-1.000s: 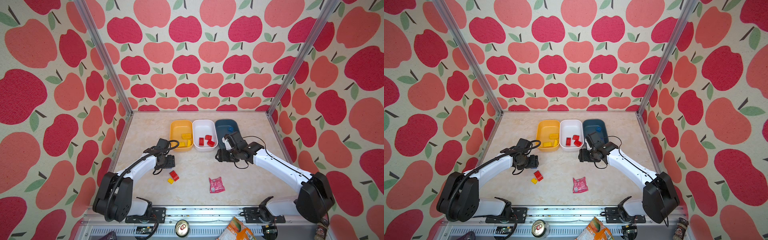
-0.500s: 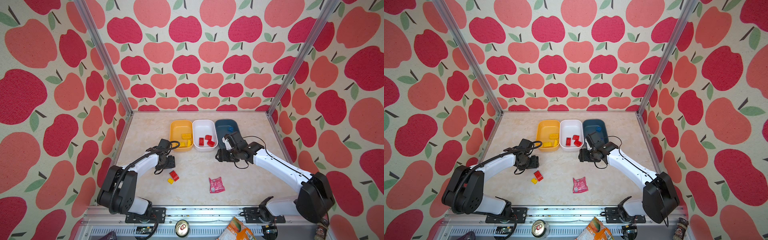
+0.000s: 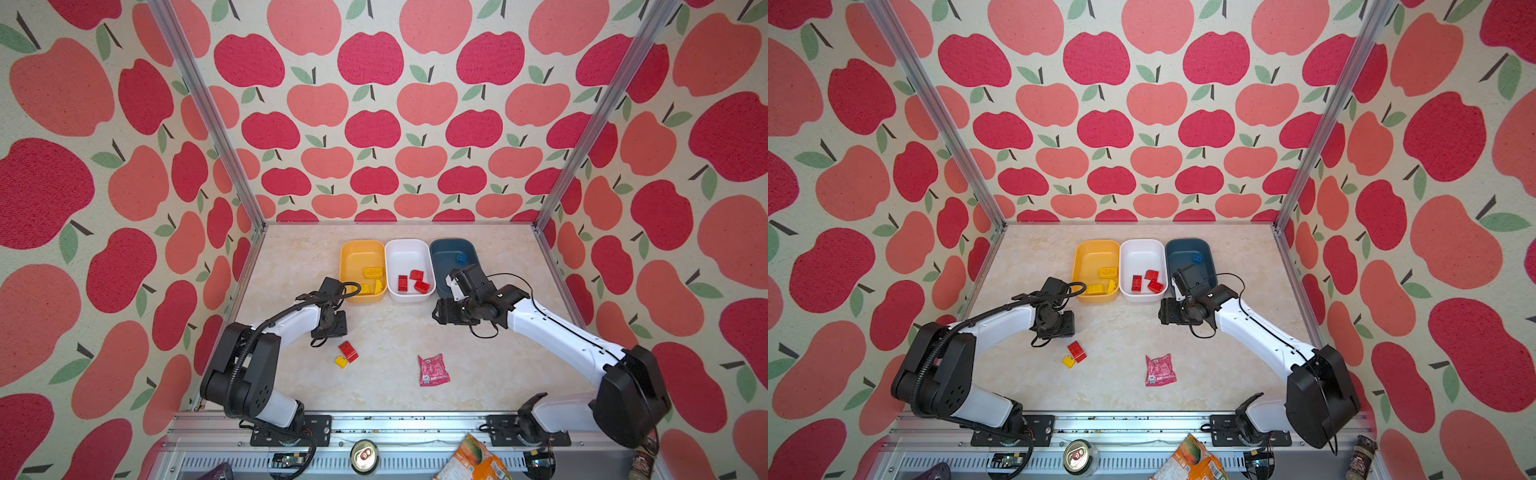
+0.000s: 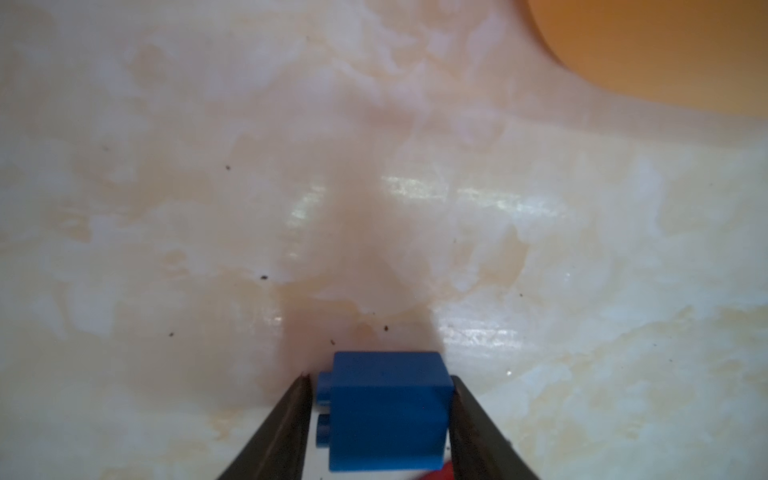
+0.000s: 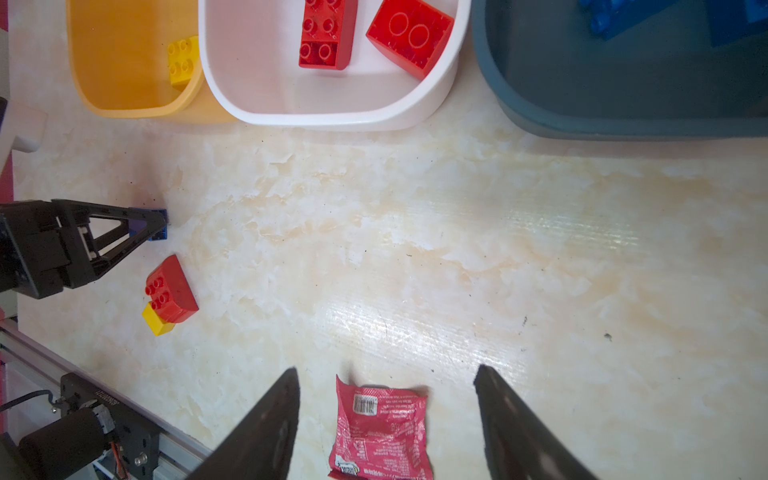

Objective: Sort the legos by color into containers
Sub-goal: 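Close the left gripper on the blue brick and lift it, then carry the blue brick with the left gripper over the teal bin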

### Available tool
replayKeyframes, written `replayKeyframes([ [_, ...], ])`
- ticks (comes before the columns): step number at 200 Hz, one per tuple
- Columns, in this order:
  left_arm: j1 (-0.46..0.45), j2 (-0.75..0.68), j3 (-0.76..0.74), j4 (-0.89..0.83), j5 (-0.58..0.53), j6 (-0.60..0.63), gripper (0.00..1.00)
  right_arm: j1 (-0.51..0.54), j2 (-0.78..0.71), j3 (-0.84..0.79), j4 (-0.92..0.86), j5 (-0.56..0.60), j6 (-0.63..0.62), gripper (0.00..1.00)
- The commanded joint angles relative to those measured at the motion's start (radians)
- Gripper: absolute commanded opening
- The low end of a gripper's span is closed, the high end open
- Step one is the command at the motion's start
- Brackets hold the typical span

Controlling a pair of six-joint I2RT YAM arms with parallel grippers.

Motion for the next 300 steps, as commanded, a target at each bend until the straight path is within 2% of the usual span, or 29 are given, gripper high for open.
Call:
replayKeyframes([
  [1,-0.012,0.027,0.01,0.008,0.005,-0.013,0.48,-0.006,-0.025,-0.012,0.002,-0.003,0.015,0.69],
  [35,-0.019,0.012,0.018,-0.011,-0.002,-0.017,0.4,-0.007,-0.031,-0.016,0.005,-0.001,0.014,0.69],
  [86,-0.052,-0.079,0.067,-0.078,-0.036,-0.025,0.39,-0.016,-0.049,-0.046,0.011,-0.003,0.019,0.69],
  [123,-0.115,-0.162,0.123,-0.13,-0.075,-0.033,0.38,-0.041,-0.084,-0.096,0.018,-0.01,0.025,0.7],
  [160,-0.201,-0.173,0.214,-0.152,-0.098,-0.04,0.37,-0.084,-0.13,-0.153,0.017,-0.023,0.028,0.74],
  [214,-0.302,-0.017,0.42,-0.099,-0.077,-0.008,0.37,-0.125,-0.192,-0.206,0.006,-0.026,0.028,0.8],
  [300,-0.381,0.358,0.81,0.027,0.049,0.087,0.36,-0.139,-0.26,-0.249,-0.003,-0.019,0.041,0.8],
])
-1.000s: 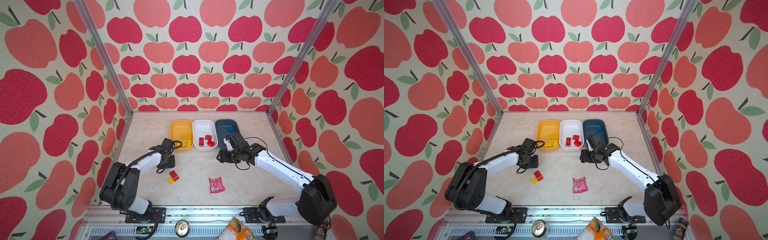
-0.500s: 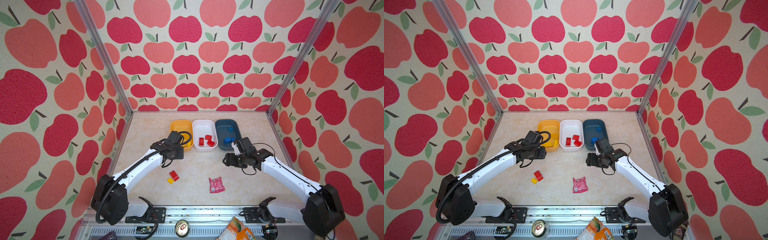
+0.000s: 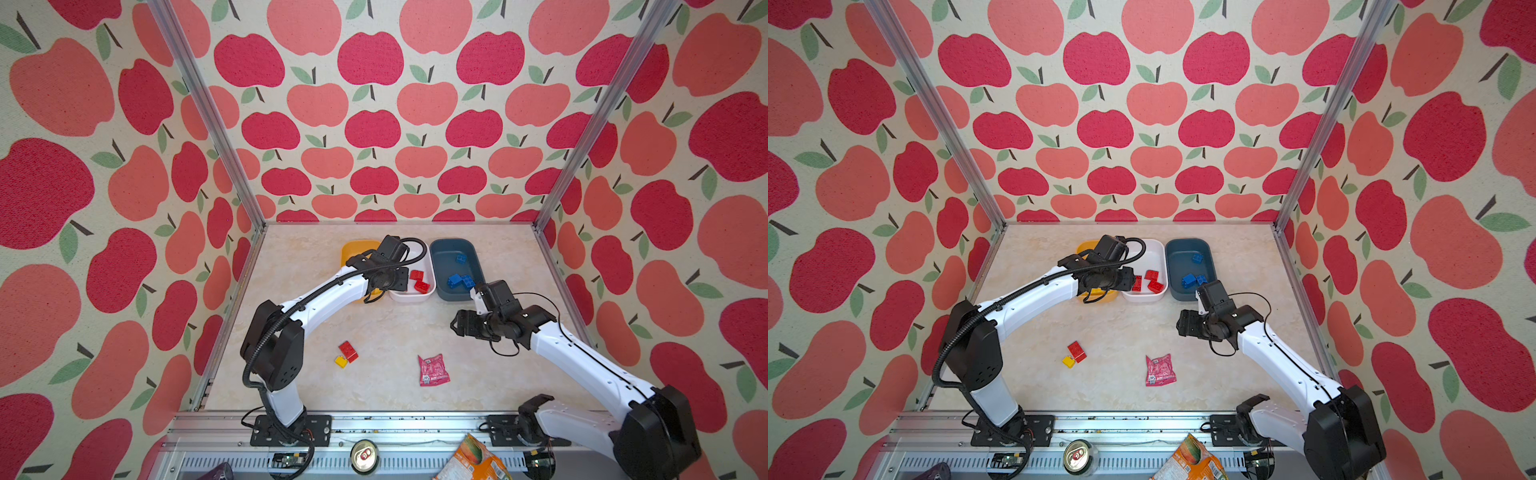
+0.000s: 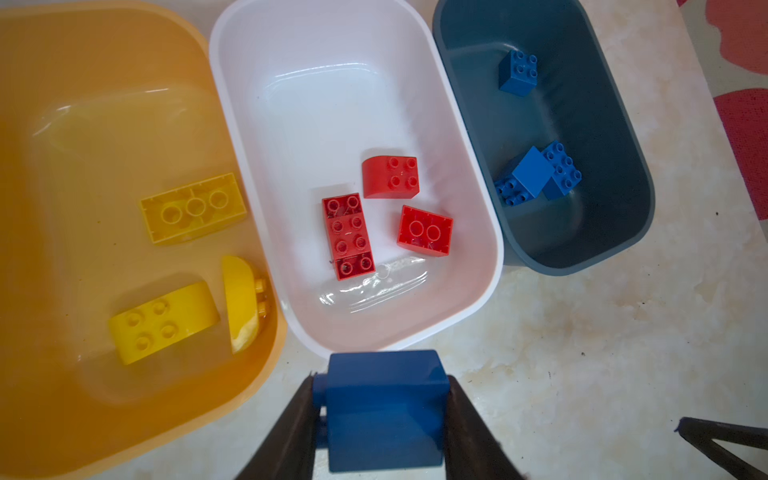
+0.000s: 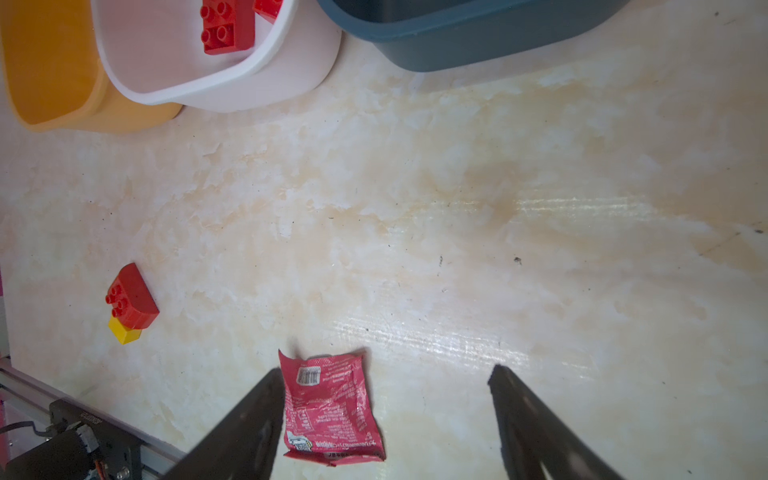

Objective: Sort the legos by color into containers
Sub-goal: 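Carry the blue brick with the left gripper over the teal bin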

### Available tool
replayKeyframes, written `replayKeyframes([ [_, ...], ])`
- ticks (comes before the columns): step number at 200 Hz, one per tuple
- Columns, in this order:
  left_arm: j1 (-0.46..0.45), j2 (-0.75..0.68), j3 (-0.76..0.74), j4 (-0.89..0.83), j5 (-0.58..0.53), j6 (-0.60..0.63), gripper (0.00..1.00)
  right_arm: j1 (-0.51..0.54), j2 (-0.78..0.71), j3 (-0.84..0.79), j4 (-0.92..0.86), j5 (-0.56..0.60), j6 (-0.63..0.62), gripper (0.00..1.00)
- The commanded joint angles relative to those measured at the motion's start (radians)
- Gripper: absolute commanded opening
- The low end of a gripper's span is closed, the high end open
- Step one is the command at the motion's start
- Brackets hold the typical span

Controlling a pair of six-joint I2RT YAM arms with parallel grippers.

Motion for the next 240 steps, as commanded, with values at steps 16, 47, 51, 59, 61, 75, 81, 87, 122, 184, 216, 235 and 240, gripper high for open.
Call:
replayKeyframes([
  [16,-0.027,0.137,0.157,0.053,0.086,0.06,0.36,-0.018,-0.044,-0.027,-0.014,-0.004,0.014,0.81],
  [47,-0.037,0.248,0.287,0.06,0.126,0.077,0.36,-0.027,-0.064,-0.035,-0.02,-0.004,0.014,0.81],
  [51,-0.037,0.263,0.304,0.058,0.131,0.079,0.36,-0.026,-0.066,-0.035,-0.021,-0.004,0.015,0.81],
  [59,-0.038,0.293,0.339,0.057,0.143,0.082,0.36,-0.029,-0.069,-0.036,-0.022,-0.004,0.016,0.81],
  [61,-0.04,0.296,0.352,0.057,0.145,0.082,0.36,-0.029,-0.071,-0.037,-0.022,-0.004,0.015,0.81],
  [75,-0.04,0.347,0.41,0.054,0.162,0.082,0.36,-0.032,-0.075,-0.038,-0.024,-0.004,0.016,0.81],
  [81,-0.04,0.37,0.434,0.055,0.171,0.082,0.36,-0.032,-0.077,-0.039,-0.024,-0.004,0.016,0.81],
  [87,-0.041,0.39,0.457,0.053,0.18,0.081,0.36,-0.033,-0.079,-0.038,-0.026,-0.003,0.014,0.81],
  [122,-0.039,0.507,0.588,0.041,0.21,0.08,0.35,-0.036,-0.089,-0.038,-0.031,0.0,0.016,0.81],
  [184,-0.038,0.661,0.777,-0.02,0.239,0.079,0.36,-0.039,-0.101,-0.037,-0.042,0.005,0.016,0.81],
  [216,-0.037,0.672,0.787,-0.023,0.246,0.082,0.56,-0.04,-0.103,-0.036,-0.043,0.006,0.017,0.81],
  [235,-0.037,0.664,0.778,-0.018,0.244,0.085,0.66,-0.04,-0.102,-0.035,-0.043,0.005,0.017,0.81],
  [240,-0.037,0.66,0.774,-0.017,0.242,0.084,0.67,-0.04,-0.102,-0.035,-0.043,0.005,0.017,0.81],
])
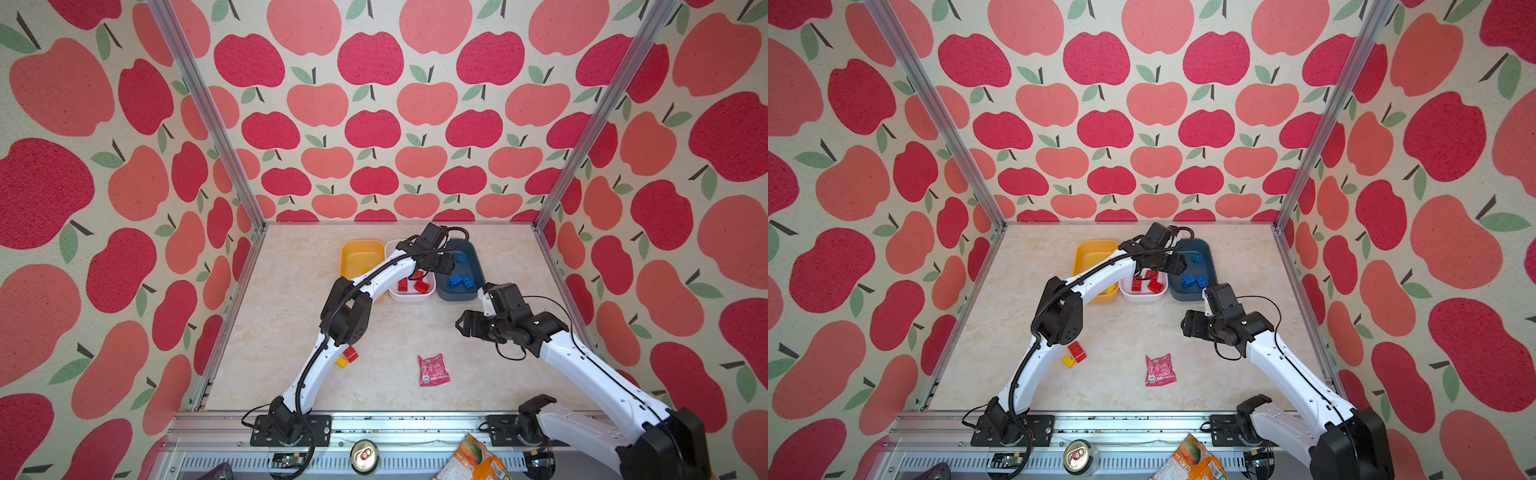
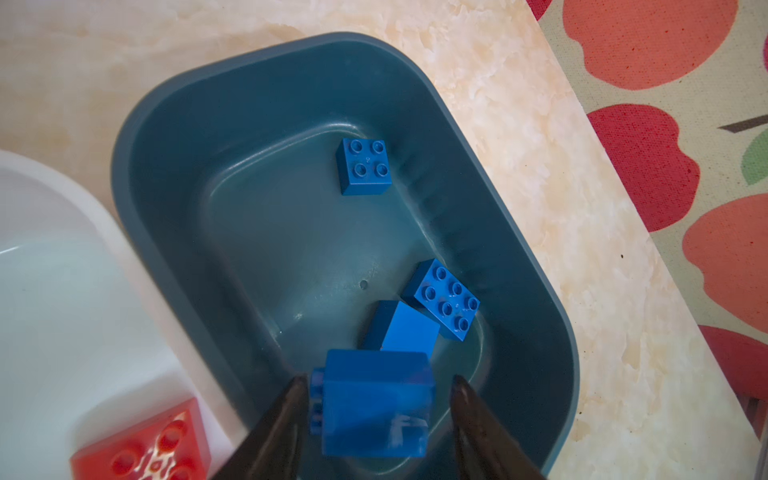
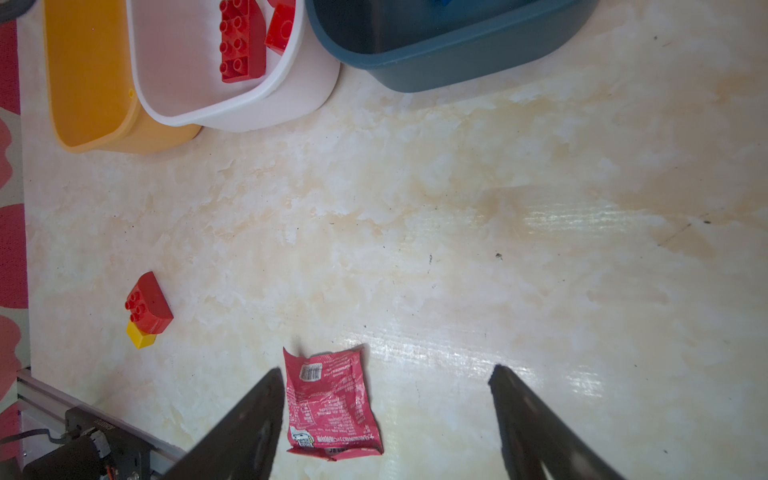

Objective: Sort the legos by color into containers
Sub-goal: 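Carry the blue brick with the left gripper over the teal bin, then open the left gripper to drop the blue brick into the teal bin, then move the left gripper back to the red brick on the table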

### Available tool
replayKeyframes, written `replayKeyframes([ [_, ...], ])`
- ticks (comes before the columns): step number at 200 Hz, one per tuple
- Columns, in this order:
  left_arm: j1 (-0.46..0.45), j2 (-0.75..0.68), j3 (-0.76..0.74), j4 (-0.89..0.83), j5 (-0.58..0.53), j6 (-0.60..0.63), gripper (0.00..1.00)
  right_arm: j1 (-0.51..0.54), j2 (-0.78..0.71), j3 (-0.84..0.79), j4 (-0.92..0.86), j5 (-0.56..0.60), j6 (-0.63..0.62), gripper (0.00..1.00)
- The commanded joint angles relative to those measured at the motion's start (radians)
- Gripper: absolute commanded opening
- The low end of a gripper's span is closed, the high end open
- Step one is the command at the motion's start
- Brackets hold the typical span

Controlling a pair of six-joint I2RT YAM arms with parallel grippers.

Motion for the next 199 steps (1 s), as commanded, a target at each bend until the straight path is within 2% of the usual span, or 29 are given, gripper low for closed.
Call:
replayKeyframes([
  [1,-0.001,-0.005,0.021,-0.021,0.012,0.016,0.67,-0.007,-0.013,-0.008,-0.03,0.003,0.016,0.81],
  [63,-0.001,-0.063,-0.039,0.011,0.002,0.02,0.71,-0.008,-0.011,-0.004,-0.027,0.0,0.018,0.81],
  [97,0.0,-0.142,-0.144,0.052,-0.01,0.013,0.71,-0.007,-0.018,-0.004,-0.03,0.002,0.017,0.81],
  [145,0.0,-0.34,-0.405,0.133,-0.053,-0.02,0.72,-0.008,-0.01,0.002,-0.024,-0.006,0.013,0.81],
  [199,-0.008,-0.621,-0.766,0.179,-0.14,-0.081,0.72,-0.008,0.007,0.017,-0.017,-0.015,0.001,0.81],
])
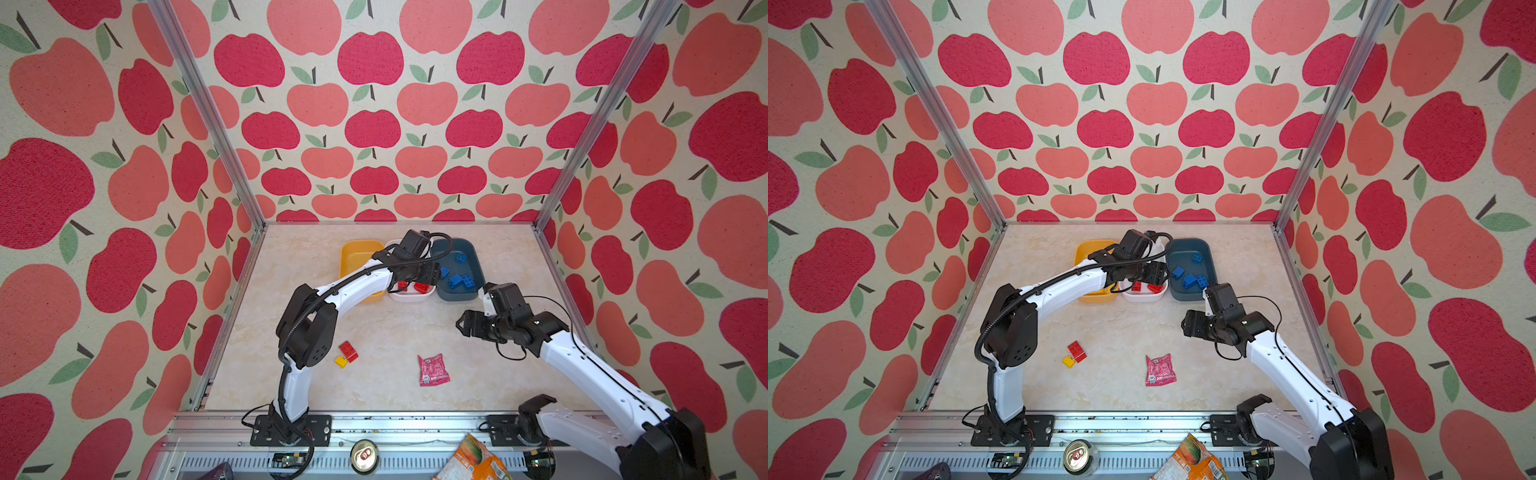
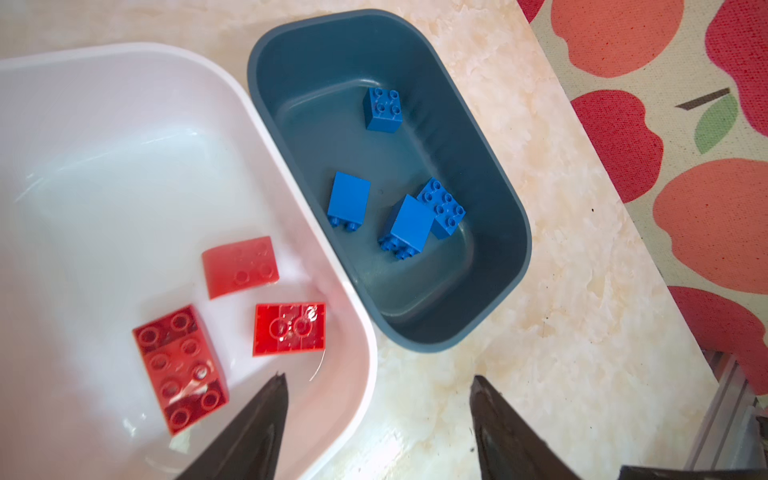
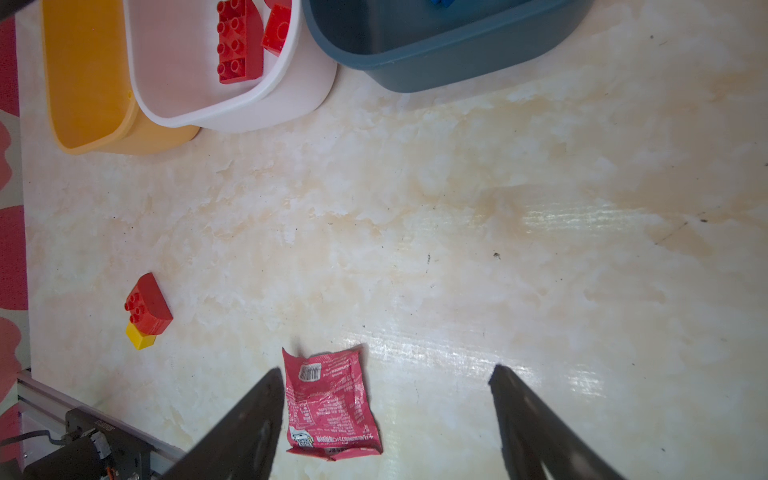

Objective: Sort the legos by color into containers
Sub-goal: 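Move the left gripper back to the red brick on the table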

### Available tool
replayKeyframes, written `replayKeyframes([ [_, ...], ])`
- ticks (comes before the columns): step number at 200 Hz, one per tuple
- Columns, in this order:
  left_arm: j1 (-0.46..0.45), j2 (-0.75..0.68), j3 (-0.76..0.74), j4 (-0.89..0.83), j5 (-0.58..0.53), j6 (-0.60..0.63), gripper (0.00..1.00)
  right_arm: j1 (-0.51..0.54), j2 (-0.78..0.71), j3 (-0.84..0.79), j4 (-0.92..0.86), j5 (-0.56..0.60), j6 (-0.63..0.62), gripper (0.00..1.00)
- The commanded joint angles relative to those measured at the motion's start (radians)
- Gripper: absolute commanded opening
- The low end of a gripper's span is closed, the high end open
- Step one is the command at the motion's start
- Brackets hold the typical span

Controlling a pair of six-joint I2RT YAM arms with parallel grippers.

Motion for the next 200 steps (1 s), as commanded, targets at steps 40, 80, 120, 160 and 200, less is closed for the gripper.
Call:
replayKeyframes([
  [40,-0.006,-0.286,-0.315,-0.009,-0.148,-0.116,0.73,-0.004,0.026,0.025,0.0,-0.025,-0.002,0.81],
  [80,-0.005,-0.442,-0.45,-0.111,-0.246,-0.231,0.74,-0.003,0.045,0.033,0.012,-0.036,-0.005,0.81],
  [120,-0.001,-0.552,-0.573,-0.181,-0.298,-0.352,0.75,-0.001,0.061,0.045,0.016,-0.042,-0.013,0.81],
  [160,0.024,-0.604,-0.658,-0.244,-0.307,-0.46,0.77,-0.001,0.075,0.056,0.012,-0.046,-0.02,0.81],
  [200,0.063,-0.659,-0.718,-0.327,-0.3,-0.556,0.78,0.0,0.076,0.057,0.006,-0.047,-0.022,0.81],
])
